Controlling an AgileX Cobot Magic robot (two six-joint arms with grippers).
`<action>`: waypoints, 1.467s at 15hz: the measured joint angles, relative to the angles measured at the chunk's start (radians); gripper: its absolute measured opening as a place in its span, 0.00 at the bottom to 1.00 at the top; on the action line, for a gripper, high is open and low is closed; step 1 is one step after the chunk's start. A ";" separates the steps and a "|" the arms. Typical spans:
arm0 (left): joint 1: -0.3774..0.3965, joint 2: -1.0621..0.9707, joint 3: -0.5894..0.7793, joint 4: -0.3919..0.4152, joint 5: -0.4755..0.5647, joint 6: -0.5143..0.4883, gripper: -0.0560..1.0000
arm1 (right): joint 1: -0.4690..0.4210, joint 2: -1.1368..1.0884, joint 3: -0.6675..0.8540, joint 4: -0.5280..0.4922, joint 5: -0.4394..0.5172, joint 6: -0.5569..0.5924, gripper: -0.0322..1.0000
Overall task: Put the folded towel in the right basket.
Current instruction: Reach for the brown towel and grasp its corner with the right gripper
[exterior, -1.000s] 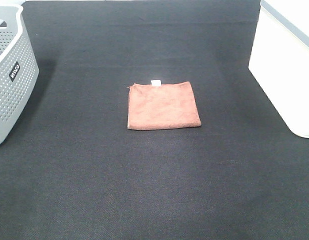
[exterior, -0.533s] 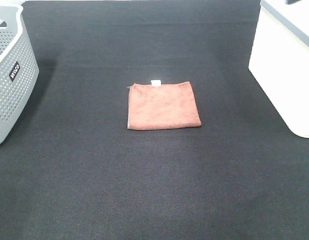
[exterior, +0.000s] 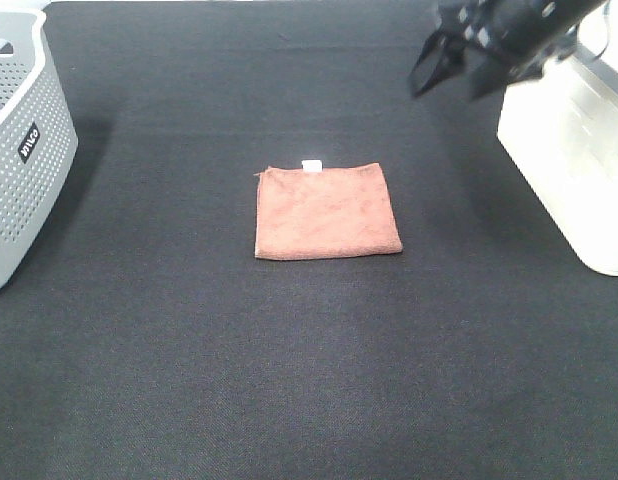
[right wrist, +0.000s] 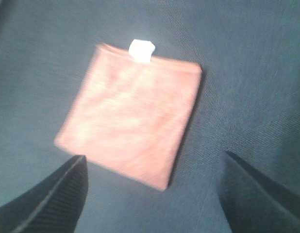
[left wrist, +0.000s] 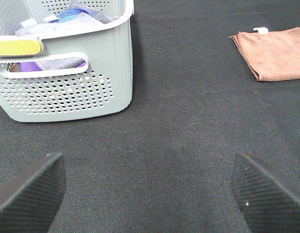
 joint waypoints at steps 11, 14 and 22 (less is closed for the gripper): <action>0.000 0.000 0.000 0.000 0.000 0.000 0.88 | 0.000 0.430 -0.234 0.105 0.111 0.000 0.77; 0.000 0.000 0.000 0.000 0.000 0.000 0.88 | 0.000 0.494 -0.249 0.113 0.121 0.000 0.77; 0.000 0.000 0.000 0.000 0.000 0.000 0.88 | -0.001 0.539 -0.259 0.235 0.124 -0.054 0.51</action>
